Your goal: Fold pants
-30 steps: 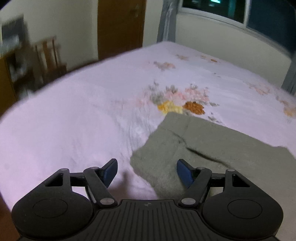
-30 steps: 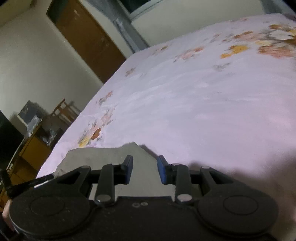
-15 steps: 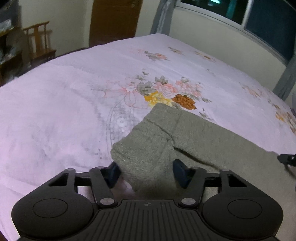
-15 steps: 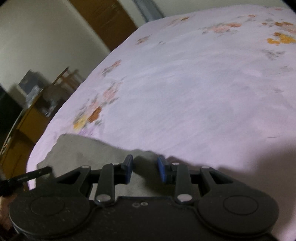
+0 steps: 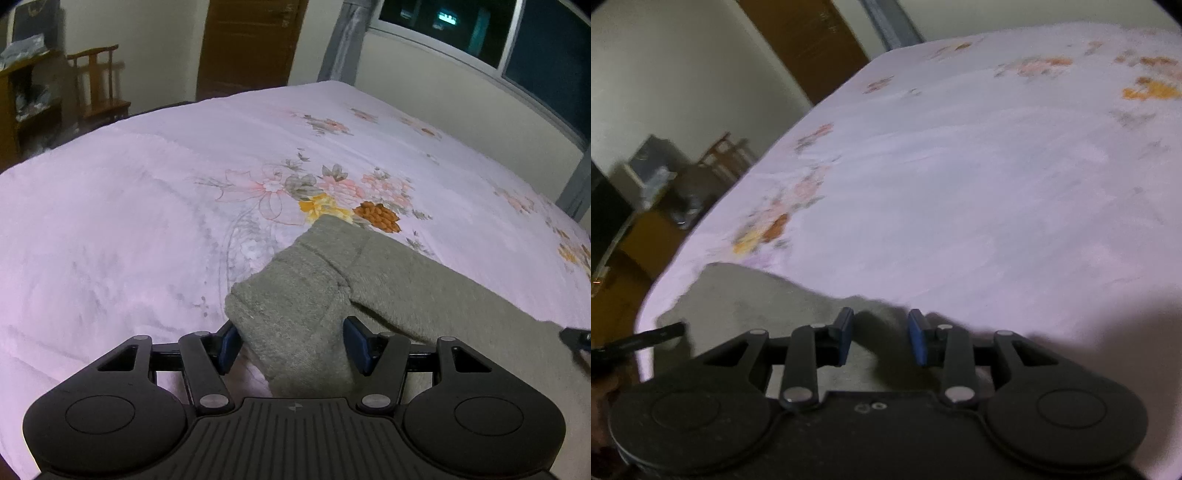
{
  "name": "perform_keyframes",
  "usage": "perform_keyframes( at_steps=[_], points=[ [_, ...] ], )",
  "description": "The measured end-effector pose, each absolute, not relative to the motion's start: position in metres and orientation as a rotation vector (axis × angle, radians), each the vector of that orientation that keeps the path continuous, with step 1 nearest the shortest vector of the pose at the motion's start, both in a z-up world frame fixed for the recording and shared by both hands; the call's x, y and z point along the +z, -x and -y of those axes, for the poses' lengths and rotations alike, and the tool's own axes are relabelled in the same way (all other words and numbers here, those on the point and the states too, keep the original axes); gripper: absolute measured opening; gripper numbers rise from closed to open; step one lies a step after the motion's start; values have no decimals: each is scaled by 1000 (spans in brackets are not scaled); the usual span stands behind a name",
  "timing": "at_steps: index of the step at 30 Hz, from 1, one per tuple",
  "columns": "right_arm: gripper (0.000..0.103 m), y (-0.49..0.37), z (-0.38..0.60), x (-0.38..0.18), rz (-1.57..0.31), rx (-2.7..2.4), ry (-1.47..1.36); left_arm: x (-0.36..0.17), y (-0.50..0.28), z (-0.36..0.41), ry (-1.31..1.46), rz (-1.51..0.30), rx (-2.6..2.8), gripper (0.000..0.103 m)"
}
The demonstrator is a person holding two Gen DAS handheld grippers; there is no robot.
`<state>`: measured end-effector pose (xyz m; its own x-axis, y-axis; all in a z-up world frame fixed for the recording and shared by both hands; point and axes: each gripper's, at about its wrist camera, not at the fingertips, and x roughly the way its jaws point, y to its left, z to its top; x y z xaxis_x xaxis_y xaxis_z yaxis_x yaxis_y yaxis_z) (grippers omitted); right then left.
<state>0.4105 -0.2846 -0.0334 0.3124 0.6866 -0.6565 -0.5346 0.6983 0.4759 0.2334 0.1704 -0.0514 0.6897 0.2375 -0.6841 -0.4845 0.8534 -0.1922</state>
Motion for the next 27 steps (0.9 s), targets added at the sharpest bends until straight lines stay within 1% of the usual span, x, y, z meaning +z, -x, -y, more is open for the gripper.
perform_keyframes(
  at_steps=[2, 3, 4, 5, 6, 7, 9, 10, 13, 16, 19, 22, 23, 24, 26, 27],
  points=[
    [31, -411, 283, -34, -949, 828, -187, -51, -232, -173, 391, -699, 410, 58],
    [28, -409, 281, -32, -934, 822, -167, -51, -232, -175, 394, -699, 406, 58],
    [22, -407, 280, -29, -916, 819, -148, -52, -232, -175, 392, -698, 400, 56],
    [5, -405, 279, -27, -903, 826, -139, -53, -232, -175, 383, -699, 394, 54],
    [0, -405, 274, -27, -924, 840, -116, -54, -233, -174, 371, -700, 384, 51],
    [0, -403, 267, -28, -943, 849, -60, -54, -233, -175, 368, -697, 376, 42],
    [0, -398, 257, -23, -924, 851, 39, -51, -231, -178, 389, -672, 367, 33],
    [0, -396, 257, -17, -893, 844, 51, -48, -228, -180, 398, -654, 362, 32],
    [0, -393, 260, -4, -789, 791, 79, -49, -226, -183, 420, -638, 368, 32],
    [0, -390, 247, -26, -786, 728, 195, -56, -229, -182, 413, -660, 388, 32],
    [0, -390, 242, -42, -792, 693, 180, -60, -228, -186, 410, -668, 378, 32],
    [0, -393, 247, -31, -807, 689, 134, -56, -223, -188, 406, -675, 359, 34],
    [4, -389, 251, -22, -765, 664, 127, -55, -222, -188, 404, -678, 358, 35],
    [4, -384, 257, -11, -720, 629, 121, -53, -219, -189, 410, -676, 355, 38],
    [0, -378, 264, 2, -715, 675, 41, -44, -212, -187, 423, -662, 369, 39],
    [0, -374, 262, 5, -713, 699, 29, -37, -209, -182, 416, -642, 378, 42]
  ],
)
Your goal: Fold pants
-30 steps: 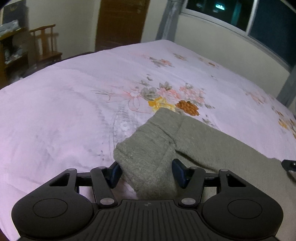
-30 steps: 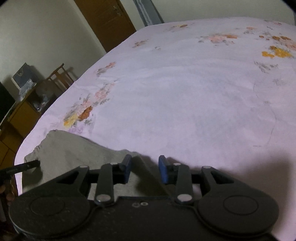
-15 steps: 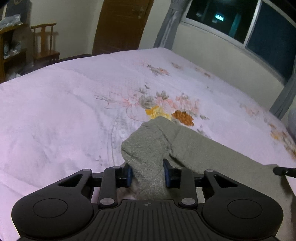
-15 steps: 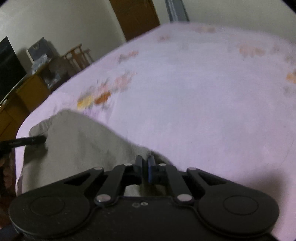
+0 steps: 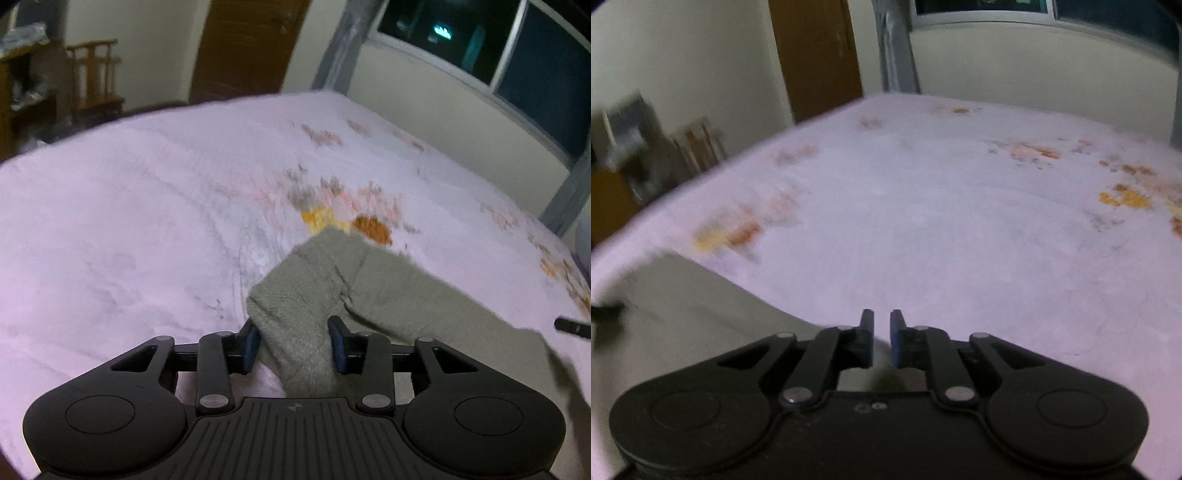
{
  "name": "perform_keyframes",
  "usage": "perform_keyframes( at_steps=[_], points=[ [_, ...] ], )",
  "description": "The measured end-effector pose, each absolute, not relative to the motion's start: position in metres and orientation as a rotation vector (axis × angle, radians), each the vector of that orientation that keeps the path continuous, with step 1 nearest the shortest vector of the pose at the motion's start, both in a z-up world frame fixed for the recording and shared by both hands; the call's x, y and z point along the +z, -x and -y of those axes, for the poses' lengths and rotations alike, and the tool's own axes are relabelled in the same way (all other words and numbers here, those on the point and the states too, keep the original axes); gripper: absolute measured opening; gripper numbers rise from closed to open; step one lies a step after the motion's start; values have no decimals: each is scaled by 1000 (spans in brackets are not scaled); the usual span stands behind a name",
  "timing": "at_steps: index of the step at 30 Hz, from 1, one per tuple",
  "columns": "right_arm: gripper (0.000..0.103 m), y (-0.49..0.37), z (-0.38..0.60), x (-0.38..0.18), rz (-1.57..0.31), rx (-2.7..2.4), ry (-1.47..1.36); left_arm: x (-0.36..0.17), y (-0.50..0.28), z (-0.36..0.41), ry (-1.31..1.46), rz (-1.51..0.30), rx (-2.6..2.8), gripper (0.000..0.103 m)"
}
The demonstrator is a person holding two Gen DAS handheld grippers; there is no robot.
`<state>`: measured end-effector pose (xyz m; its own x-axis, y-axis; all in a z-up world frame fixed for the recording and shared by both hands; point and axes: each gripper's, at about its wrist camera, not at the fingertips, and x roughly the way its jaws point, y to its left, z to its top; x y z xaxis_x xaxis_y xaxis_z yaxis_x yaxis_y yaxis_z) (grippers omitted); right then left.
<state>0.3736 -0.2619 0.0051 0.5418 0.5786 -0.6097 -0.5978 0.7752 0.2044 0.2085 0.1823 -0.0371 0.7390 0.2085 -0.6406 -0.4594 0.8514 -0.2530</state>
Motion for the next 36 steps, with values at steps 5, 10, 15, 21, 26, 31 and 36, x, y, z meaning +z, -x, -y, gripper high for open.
perform_keyframes(
  at_steps=[5, 10, 15, 21, 26, 31, 36],
  points=[
    [6, -349, 220, -5, -716, 775, 106, -18, -220, -157, 343, -586, 374, 63],
    [0, -358, 217, -37, -881, 698, 83, -61, -241, -177, 368, -784, 402, 69],
    [12, -305, 323, -2, -719, 577, -66, -48, -206, -185, 416, -710, 420, 71],
    [21, -192, 540, 14, -630, 168, -326, -13, -208, -111, 226, -632, 300, 77],
    [22, -76, 658, -5, -547, -173, -601, -10, -217, -11, 169, -620, 95, 87],
    [25, -16, 696, -41, -487, -284, -916, -19, -212, 112, 83, -632, -117, 91],
    [28, -4, 714, -74, -478, -280, -1092, -35, -212, 187, 90, -696, -188, 91]
  ],
)
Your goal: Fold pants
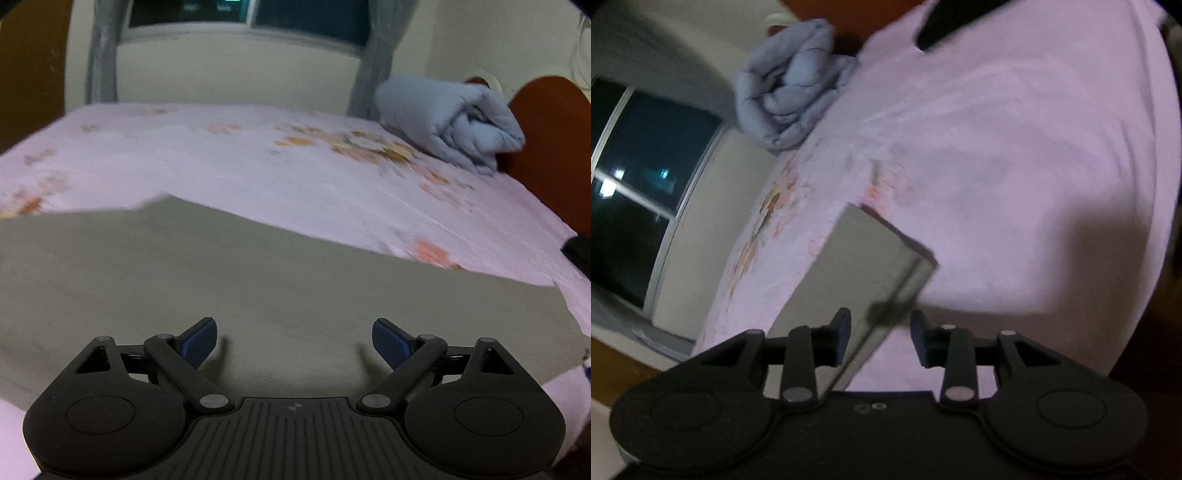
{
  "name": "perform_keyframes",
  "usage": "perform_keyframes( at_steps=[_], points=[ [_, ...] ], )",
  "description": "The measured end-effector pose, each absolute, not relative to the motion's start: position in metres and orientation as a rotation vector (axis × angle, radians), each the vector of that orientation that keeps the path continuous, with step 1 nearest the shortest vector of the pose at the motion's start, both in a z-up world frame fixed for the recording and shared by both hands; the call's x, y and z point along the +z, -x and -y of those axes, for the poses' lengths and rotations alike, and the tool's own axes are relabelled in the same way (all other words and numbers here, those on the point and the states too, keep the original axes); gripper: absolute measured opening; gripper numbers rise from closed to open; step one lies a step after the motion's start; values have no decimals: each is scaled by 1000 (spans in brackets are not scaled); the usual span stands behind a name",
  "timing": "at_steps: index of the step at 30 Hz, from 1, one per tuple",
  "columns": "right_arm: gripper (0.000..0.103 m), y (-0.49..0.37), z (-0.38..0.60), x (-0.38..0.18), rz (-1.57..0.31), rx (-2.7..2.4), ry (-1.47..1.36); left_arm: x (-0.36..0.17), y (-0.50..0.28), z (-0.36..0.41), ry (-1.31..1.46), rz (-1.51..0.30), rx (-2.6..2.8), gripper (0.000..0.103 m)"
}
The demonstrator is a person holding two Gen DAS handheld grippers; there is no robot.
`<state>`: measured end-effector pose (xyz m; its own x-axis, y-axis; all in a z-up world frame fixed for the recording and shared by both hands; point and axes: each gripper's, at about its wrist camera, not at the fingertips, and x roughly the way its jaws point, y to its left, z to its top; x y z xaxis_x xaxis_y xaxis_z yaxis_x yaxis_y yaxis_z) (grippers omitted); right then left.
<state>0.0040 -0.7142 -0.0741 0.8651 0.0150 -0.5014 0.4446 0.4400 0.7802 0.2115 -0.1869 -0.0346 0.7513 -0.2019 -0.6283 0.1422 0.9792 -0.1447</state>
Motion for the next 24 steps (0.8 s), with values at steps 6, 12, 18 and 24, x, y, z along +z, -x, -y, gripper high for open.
perform_keyframes(
  at_steps=[6, 12, 18, 24],
  points=[
    [29, -14, 725, -94, -450, -272, -1212, -53, -190, 237, 57, -783, -241, 93],
    [33, -18, 729, -102, -395, -255, -1263, -67, -183, 250, -7, -777, -247, 100],
    [16, -19, 723, -101, -441, -322, -1209, -66, -189, 247, -8, -780, -264, 100],
    [33, -21, 723, -99, -420, -309, -1251, -64, -189, 243, 0, -784, -274, 100]
  ],
)
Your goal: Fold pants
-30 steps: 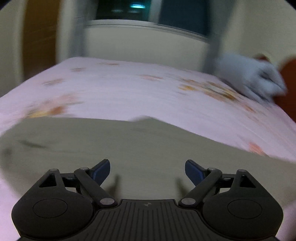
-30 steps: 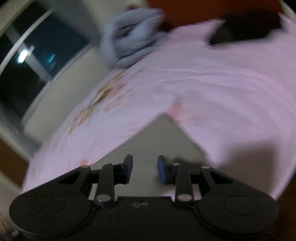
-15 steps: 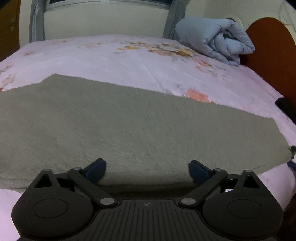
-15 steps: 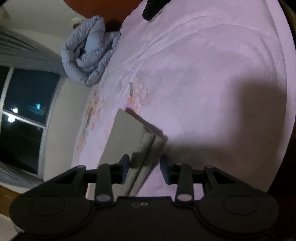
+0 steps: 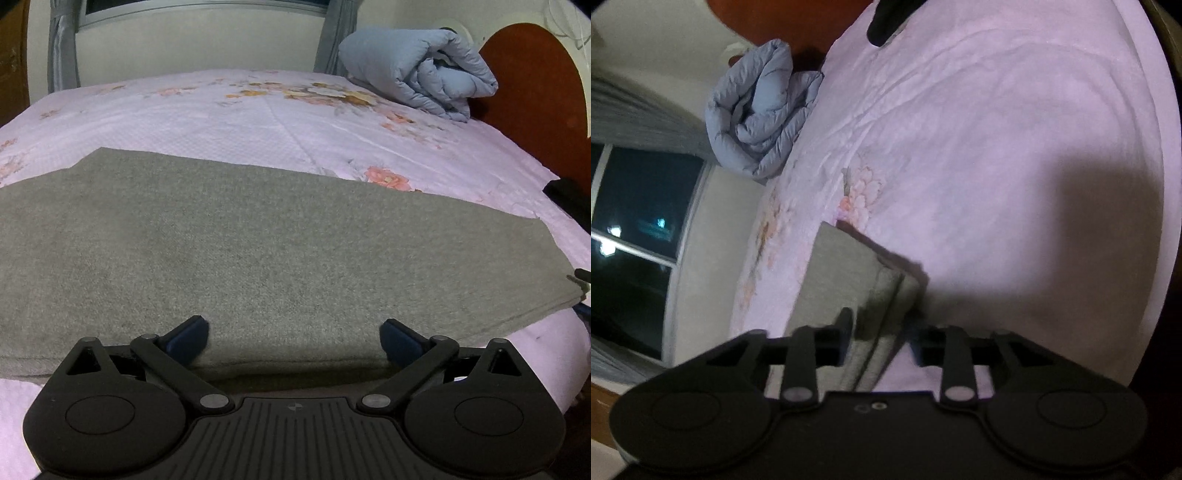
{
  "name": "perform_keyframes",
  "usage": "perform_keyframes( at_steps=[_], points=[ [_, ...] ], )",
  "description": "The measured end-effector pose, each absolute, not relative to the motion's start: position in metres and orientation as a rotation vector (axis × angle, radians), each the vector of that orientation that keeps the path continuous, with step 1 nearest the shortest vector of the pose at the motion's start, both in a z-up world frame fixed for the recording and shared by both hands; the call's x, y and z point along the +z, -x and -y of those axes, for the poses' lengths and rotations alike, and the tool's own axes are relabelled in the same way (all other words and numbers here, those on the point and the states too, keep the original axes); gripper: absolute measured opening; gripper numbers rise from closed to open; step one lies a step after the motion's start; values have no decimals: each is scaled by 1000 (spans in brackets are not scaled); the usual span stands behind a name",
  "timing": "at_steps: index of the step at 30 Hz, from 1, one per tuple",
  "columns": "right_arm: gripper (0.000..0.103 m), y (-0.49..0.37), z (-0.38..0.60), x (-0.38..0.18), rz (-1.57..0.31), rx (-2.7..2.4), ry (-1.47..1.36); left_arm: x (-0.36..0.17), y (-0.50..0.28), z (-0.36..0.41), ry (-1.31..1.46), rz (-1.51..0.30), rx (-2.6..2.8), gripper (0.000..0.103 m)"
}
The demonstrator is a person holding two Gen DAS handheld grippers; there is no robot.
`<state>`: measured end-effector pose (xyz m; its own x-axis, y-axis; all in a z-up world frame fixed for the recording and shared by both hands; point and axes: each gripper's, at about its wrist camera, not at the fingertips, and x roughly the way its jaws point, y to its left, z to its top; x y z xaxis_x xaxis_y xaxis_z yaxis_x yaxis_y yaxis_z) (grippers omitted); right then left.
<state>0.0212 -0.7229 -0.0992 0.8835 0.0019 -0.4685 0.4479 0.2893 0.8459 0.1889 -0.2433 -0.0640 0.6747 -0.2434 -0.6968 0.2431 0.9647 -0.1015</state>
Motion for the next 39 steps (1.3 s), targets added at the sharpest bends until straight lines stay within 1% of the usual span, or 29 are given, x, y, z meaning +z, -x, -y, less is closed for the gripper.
perform_keyframes(
  at_steps=[1, 2, 3, 4, 6, 9, 11, 13, 15, 17, 18, 19, 22, 23, 24, 26, 27, 28, 31, 34, 39],
  points=[
    [33, -25, 721, -96, -441, -318, -1215, -64, -190, 245, -3, -783, -273, 100],
    [27, -29, 718, -91, -462, -333, -1170, -61, -189, 243, -3, -775, -265, 99],
    [13, -31, 715, -86, -481, -343, -1125, -55, -188, 239, 8, -759, -246, 99],
    [11, -31, 713, -83, -482, -338, -1099, -49, -187, 232, 27, -741, -224, 99],
    [10, -33, 710, -76, -485, -336, -1054, -36, -185, 211, 43, -693, -172, 99],
    [10, -37, 711, -75, -511, -343, -1037, -23, -189, 172, -24, -651, -84, 99],
    [11, -38, 714, -80, -529, -335, -1057, -27, -199, 138, -21, -701, -17, 99],
    [12, -38, 715, -83, -524, -343, -1069, -45, -214, 113, 10, -836, -26, 99],
    [16, -41, 713, -84, -526, -343, -1067, -59, -207, 111, -57, -787, -55, 100],
    [17, -43, 710, -82, -530, -356, -1057, -63, -202, 114, -64, -756, -40, 99],
    [11, -43, 707, -78, -535, -364, -1025, -61, -200, 114, -50, -750, -35, 99],
    [10, -44, 705, -74, -533, -362, -1002, -55, -199, 111, -34, -745, -27, 99],
    [8, -45, 700, -62, -527, -355, -935, -28, -186, 95, -11, -645, -7, 99],
    [8, -46, 698, -57, -526, -352, -913, -23, -186, 89, -13, -641, -3, 99],
    [8, -47, 695, -52, -525, -349, -885, -22, -189, 80, -8, -664, -13, 99],
    [8, -51, 689, -44, -524, -349, -838, -35, -201, 72, -48, -801, -67, 99],
    [8, -54, 687, -42, -525, -347, -821, -48, -204, 74, -100, -846, -70, 99],
    [8, -58, 684, -40, -527, -346, -809, -49, -198, 77, -116, -802, -59, 99],
    [8, -58, 682, -42, -516, -362, -821, -35, -179, 104, -16, -713, -85, 99],
    [8, -56, 683, -47, -515, -371, -840, -27, -170, 175, -22, -667, -182, 99],
    [8, -49, 689, -51, -500, -352, -862, -38, -173, 263, 79, -742, -248, 99]
  ],
)
